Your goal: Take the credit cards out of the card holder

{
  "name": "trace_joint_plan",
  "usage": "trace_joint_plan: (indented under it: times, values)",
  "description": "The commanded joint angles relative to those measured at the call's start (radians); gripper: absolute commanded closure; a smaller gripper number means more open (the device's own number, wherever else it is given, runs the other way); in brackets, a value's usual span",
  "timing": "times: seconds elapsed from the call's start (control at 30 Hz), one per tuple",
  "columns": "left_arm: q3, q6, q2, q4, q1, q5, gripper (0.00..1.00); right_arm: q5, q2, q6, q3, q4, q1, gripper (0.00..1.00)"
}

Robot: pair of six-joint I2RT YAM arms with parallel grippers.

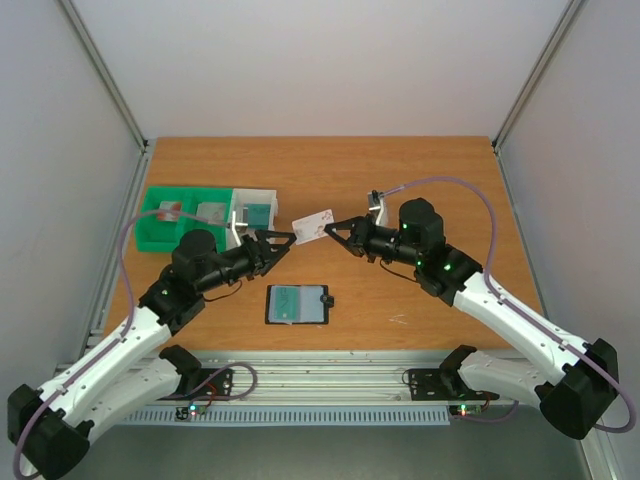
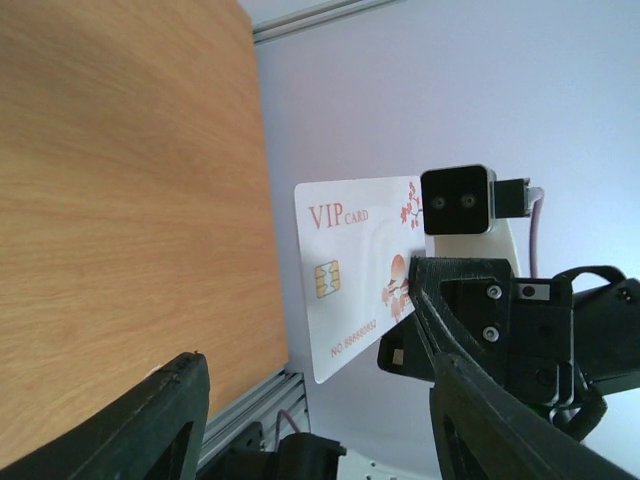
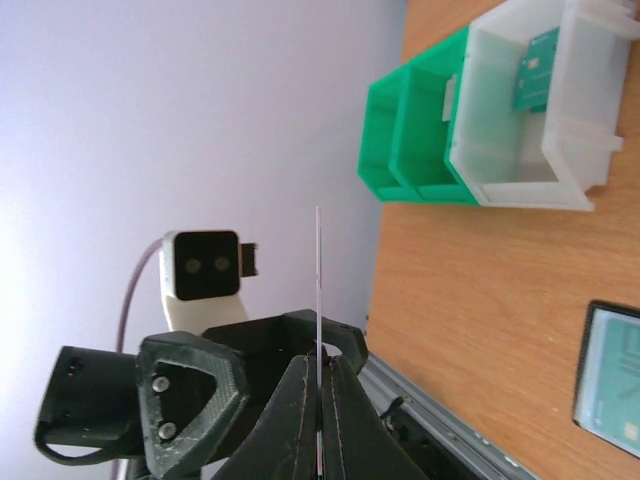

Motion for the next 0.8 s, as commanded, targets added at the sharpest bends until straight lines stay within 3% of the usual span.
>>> trace_joint_plan:
  times: [0.0,0.17,0.37,0.53,0.67,0.77]
  values:
    - [-0.017,-0.062,0.030,0.178,-0.001,0.010,0.41,0.027,-0.017,0.082,-0.028,0.122,0.000,0.99]
    - [-0.028,-0.099,0.057,0.249,-0.001,0.030,0.51,0.037,-0.015,0.090,-0.037,0.137,0.001,0.99]
    - [-0.061,-0.126,0.059,0.302,-0.001,0.019,0.71,0.020,-0.003,0.112,-0.055,0.175,0.003,0.99]
    - [-0.072,-0.110,0.058,0.301,-0.001,0.015,0.99,0.008,0.001,0.109,-0.058,0.184,0.002,0.99]
    - [-0.066,-0.081,0.043,0.266,-0.001,0.003,1.00,-0.008,0.006,0.103,-0.065,0.185,0.003,0.97]
    - [-0.041,-0.043,0.049,0.235,0.000,0.018,1.00,-0.010,-0.006,0.085,-0.089,0.183,0.003,0.87]
